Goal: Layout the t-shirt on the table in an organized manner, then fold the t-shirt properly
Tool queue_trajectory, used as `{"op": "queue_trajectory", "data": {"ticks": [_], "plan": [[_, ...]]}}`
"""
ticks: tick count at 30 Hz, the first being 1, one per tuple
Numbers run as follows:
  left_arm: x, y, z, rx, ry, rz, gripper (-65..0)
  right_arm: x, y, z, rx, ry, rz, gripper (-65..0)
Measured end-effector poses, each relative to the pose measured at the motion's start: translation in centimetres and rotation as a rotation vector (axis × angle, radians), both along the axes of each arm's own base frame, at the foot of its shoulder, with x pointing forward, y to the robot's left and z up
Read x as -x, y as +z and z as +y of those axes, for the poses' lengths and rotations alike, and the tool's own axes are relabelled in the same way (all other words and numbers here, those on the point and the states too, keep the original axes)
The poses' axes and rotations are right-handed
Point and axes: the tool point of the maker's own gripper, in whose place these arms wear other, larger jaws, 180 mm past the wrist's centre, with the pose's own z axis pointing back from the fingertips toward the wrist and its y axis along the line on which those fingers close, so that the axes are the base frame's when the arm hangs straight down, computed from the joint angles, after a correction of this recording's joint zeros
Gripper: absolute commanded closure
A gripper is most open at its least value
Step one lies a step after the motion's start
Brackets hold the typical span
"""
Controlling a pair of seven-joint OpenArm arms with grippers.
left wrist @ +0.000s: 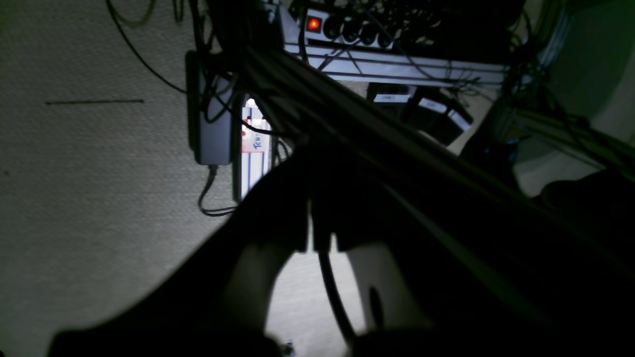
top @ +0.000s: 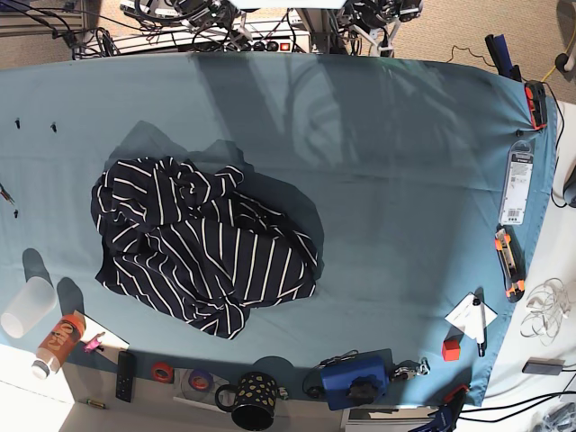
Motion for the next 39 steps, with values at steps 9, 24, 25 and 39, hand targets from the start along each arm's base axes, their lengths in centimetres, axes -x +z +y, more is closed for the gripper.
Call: {"op": "queue_trajectory", "data": {"ticks": [9, 24, 25, 39], "plan": [[0.16, -0.06, 0.53, -0.008, -0.004, 0.002, 0.0, 0.02, 0.0, 0.0, 0.0, 0.0, 0.0, 0.0], [-0.04, 0.0, 0.68, -0.013, -0.016, -0.002, 0.0, -0.04, 0.0, 0.02, -0.001, 0.0, -0.001, 0.0], [-0.04, -0.01, 0.71, -0.014, -0.016, -0.002, 0.0, -0.04, 0.0, 0.02, -0.001, 0.0, -0.001, 0.0], [0.02, -0.01, 0.73, -0.014, -0.016, -0.001, 0.0, 0.09, 0.01, -0.09, 0.004, 0.002, 0.006, 0.0]]}}
